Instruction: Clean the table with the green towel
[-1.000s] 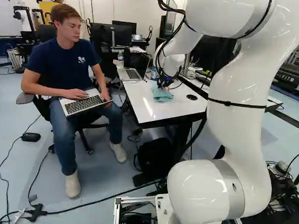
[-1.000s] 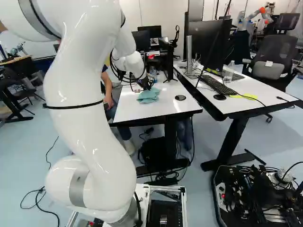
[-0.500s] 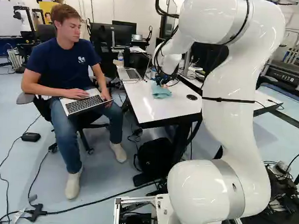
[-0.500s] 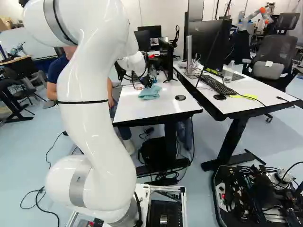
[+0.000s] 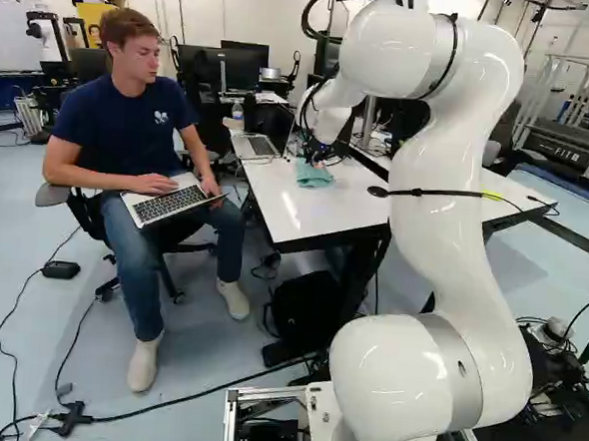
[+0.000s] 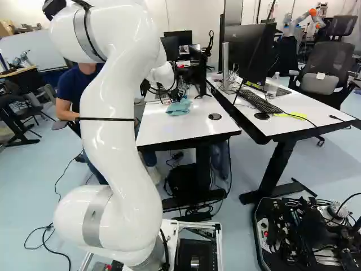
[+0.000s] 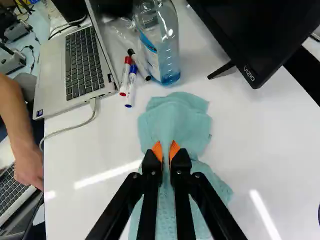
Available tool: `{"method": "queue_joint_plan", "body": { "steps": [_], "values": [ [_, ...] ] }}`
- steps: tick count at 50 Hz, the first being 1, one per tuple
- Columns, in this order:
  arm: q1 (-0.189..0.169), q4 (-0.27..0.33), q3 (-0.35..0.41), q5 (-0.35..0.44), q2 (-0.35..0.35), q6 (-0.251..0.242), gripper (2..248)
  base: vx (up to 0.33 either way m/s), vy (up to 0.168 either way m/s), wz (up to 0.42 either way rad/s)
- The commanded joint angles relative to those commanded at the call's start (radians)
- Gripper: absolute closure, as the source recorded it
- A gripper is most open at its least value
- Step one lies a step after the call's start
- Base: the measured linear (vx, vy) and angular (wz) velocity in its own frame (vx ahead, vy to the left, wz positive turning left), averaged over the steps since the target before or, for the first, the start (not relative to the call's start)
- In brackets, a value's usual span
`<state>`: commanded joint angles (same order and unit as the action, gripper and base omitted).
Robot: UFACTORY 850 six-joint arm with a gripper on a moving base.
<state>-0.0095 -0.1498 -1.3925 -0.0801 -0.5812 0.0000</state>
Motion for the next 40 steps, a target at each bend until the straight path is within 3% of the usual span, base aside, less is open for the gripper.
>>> {"method": "queue_joint_plan", "body": {
  "steps": [40],
  "values": [
    [0.001, 0.0, -0.013, -0.009, -0.022, 0.0, 214, 0.0, 0.0, 0.0]
  ]
}}
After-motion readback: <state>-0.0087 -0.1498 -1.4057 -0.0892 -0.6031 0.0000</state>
